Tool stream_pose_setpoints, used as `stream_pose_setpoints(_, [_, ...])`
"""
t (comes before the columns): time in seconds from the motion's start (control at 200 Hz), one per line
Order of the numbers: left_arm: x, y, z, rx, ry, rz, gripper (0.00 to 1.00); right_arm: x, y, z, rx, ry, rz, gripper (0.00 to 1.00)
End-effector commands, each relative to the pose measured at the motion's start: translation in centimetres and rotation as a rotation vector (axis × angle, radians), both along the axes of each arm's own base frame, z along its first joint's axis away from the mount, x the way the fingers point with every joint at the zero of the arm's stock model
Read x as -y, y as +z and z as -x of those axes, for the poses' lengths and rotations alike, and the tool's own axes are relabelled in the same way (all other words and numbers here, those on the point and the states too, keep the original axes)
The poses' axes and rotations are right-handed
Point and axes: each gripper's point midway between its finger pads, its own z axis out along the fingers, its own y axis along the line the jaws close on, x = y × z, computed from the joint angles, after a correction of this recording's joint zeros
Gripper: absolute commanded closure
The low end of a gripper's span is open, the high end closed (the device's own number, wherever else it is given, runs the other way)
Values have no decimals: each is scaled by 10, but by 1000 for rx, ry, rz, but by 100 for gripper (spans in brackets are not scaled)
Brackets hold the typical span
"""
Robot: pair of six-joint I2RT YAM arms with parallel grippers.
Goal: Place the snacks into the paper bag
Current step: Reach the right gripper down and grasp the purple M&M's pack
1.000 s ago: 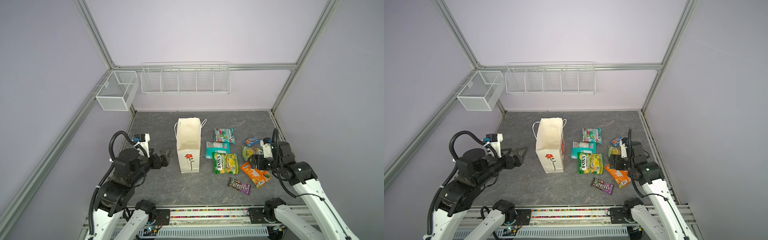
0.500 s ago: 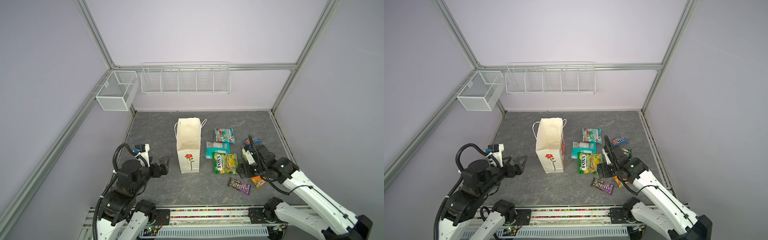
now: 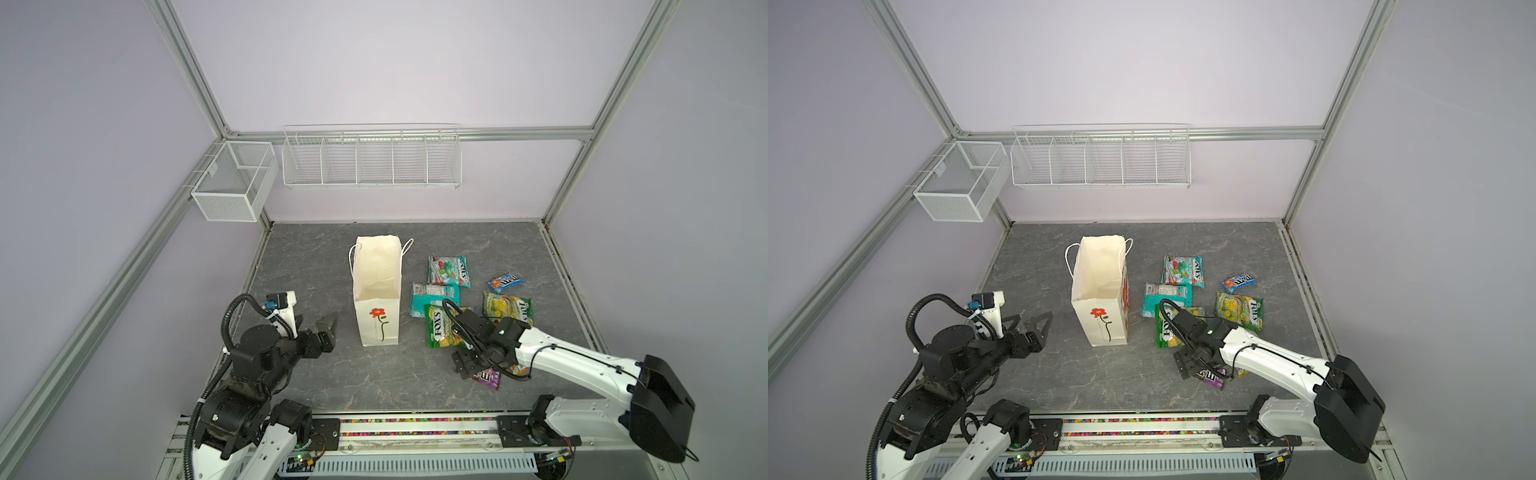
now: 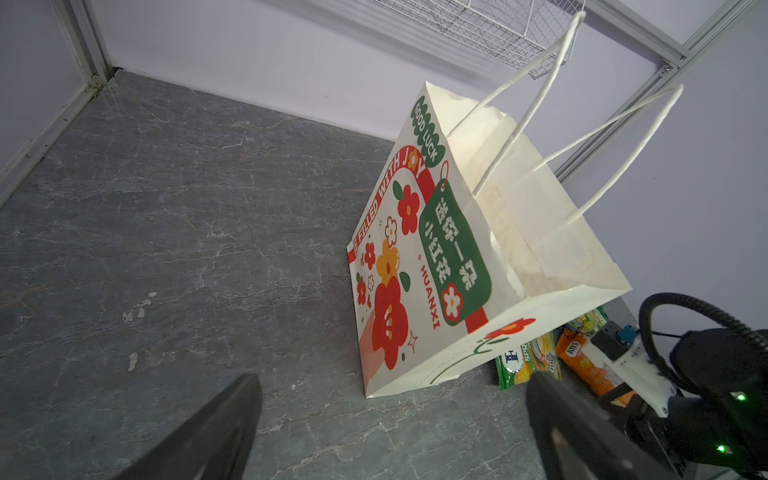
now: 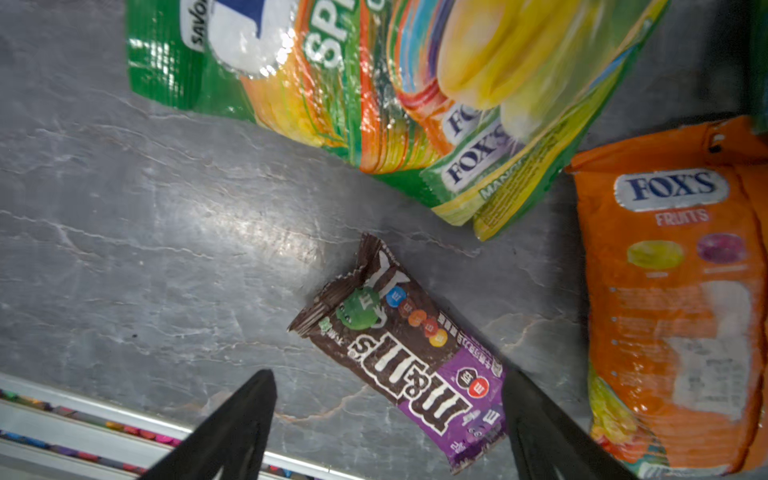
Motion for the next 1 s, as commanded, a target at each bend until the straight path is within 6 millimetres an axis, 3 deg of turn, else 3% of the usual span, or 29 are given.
stream_pose_setpoints(0.0, [-1,-2,0,14,0,-18,1,-5,-10,-2,14,-4,1,12])
stream_pose_setpoints(0.3, [-2,-3,-1,16,3,-22,1,-14,-32,3,-38,32,12,10])
stream_pose_setpoints(0.65, [-1,-4,-1,17,2,-21,1,-2,-43,3,-28,6,76,9])
stream_pose_setpoints(0.73, [-1,-4,-1,17,1,-21,1,-1,-43,2,-23,-1,79,0])
stream_pose_setpoints(0.83, [-2,-4,-1,19,3,-23,1,1,-43,2,-22,-7,80,19])
stream_pose_setpoints(0.995, [-2,-4,-1,23,6,-21,1,0,-42,6,-27,-11,59,31])
